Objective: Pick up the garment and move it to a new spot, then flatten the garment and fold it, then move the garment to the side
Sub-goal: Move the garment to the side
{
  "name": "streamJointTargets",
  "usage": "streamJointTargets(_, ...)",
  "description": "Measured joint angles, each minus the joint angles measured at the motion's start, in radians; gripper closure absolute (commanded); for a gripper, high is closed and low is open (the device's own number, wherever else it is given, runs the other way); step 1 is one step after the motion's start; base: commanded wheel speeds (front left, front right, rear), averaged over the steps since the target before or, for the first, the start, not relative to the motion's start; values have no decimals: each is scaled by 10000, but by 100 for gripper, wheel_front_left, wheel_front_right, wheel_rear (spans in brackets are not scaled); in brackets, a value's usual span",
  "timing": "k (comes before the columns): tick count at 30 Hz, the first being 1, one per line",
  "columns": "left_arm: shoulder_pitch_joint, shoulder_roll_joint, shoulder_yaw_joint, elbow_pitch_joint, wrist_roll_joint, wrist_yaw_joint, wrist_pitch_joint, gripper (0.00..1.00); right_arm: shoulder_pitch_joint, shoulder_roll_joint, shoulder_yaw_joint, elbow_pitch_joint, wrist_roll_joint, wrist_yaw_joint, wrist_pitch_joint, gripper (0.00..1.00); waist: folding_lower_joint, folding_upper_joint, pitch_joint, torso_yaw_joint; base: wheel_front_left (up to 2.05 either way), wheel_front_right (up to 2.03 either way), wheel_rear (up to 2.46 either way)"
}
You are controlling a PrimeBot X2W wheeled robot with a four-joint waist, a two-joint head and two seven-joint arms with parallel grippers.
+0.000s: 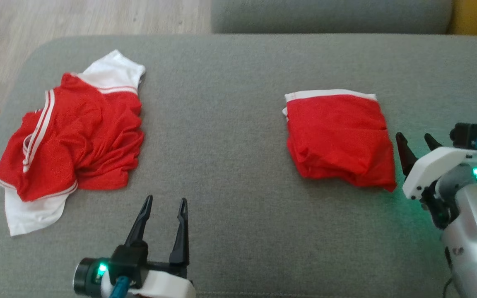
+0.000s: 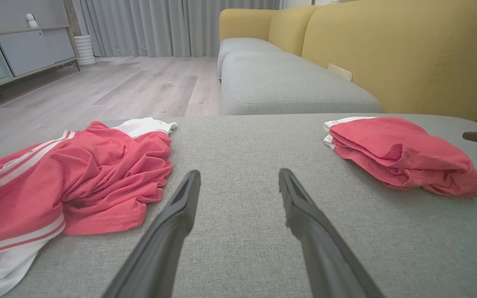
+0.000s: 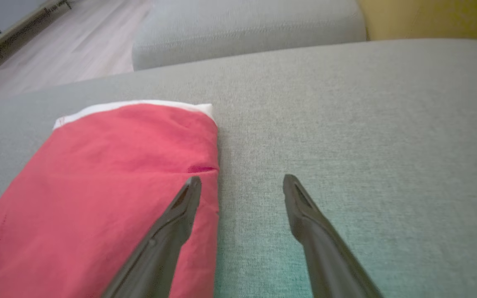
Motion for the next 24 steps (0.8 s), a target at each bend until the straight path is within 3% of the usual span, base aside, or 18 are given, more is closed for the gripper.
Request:
streamJointTargets(11, -655, -13, -594, 182, -159, 236, 0, 0, -774, -251, 869, 1135, 625, 0, 993, 0, 0, 0, 765, 410, 0, 0, 0)
streamJointTargets(12, -699, -15, -627, 199, -159, 238, 0, 0, -775, -253, 966, 1183, 709, 0, 1024, 9, 0, 0, 788, 426, 0, 0, 0)
streamJointTargets(13, -729, -15, -640, 201, -159, 238, 0, 0, -776, -257, 1039, 1202, 792, 0, 1024, 50, 0, 0, 808, 437, 0, 0, 0)
streamJointTargets(14, -751, -17, -646, 205, -159, 238, 0, 0, -778, -274, 1087, 1210, 861, 0, 1020, 83, 0, 0, 827, 446, 0, 0, 0)
streamJointTargets(15, -762, -17, -650, 205, -159, 240, 0, 0, -787, -305, 1150, 1220, 913, 0, 1018, 100, 0, 0, 847, 453, 0, 0, 0)
streamJointTargets(20, -779, -19, -665, 194, -159, 278, 0, 0, -988, -598, 1499, 1256, 1057, 0, 953, 100, 0, 0, 1036, 360, 0, 0, 0)
streamJointTargets(24, -1058, -19, -708, 75, -159, 268, 0, 0, -1329, -1198, 1622, 1221, 955, 0, 825, 100, 0, 0, 1358, 118, 0, 0, 0)
